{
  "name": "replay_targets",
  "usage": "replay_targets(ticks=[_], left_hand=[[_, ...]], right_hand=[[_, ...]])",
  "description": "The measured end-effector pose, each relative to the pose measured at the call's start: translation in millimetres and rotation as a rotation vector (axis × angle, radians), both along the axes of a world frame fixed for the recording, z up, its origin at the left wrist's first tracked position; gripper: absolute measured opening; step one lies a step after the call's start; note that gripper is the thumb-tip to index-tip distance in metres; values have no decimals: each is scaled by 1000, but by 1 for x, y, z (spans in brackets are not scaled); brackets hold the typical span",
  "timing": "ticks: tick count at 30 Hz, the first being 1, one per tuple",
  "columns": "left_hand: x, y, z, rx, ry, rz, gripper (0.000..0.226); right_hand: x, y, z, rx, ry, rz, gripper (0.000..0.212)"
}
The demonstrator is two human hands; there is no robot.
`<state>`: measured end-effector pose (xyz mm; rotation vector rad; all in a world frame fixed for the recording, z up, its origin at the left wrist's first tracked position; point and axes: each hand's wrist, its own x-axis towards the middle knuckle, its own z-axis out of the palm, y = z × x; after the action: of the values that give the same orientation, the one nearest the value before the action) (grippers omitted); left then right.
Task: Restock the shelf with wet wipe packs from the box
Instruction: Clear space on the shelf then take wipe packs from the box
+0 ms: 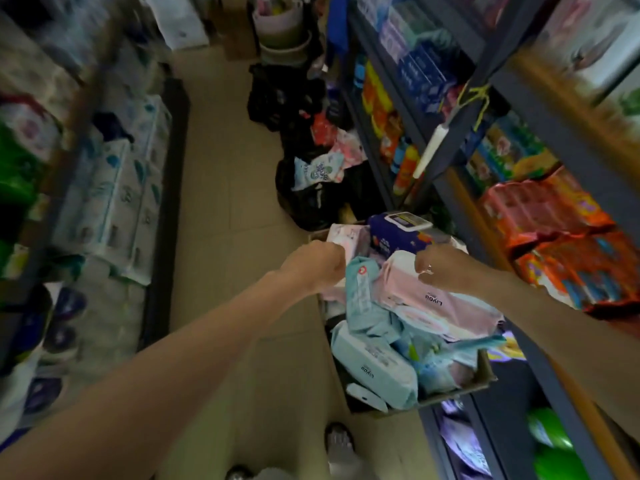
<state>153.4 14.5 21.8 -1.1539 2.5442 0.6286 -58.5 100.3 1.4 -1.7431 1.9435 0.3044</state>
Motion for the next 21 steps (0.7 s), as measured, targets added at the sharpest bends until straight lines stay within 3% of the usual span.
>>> replay_targets(ticks=[2,5,9,12,16,21], left_hand=[[-5,-3,-6,-5,-17,42,26],[-11,-3,-13,-21,-77,38,27],[-8,6,-16,-18,-127,-30,23],[5,9,-15,-44,-134,-25,19],[27,7,-21,43,-52,192,24],[45,15,-27,59,-87,182,26]], right_hand=[[-7,3,-19,22,-15,-5,24],[-14,-4,-40,-108,-20,7,33],[1,-28,-51,-311,120,246,38],[19,-46,-58,-250,264,499,33],[30,-61,-48,-158,444,687,29],[41,-49,-33,-43,427,653,31]])
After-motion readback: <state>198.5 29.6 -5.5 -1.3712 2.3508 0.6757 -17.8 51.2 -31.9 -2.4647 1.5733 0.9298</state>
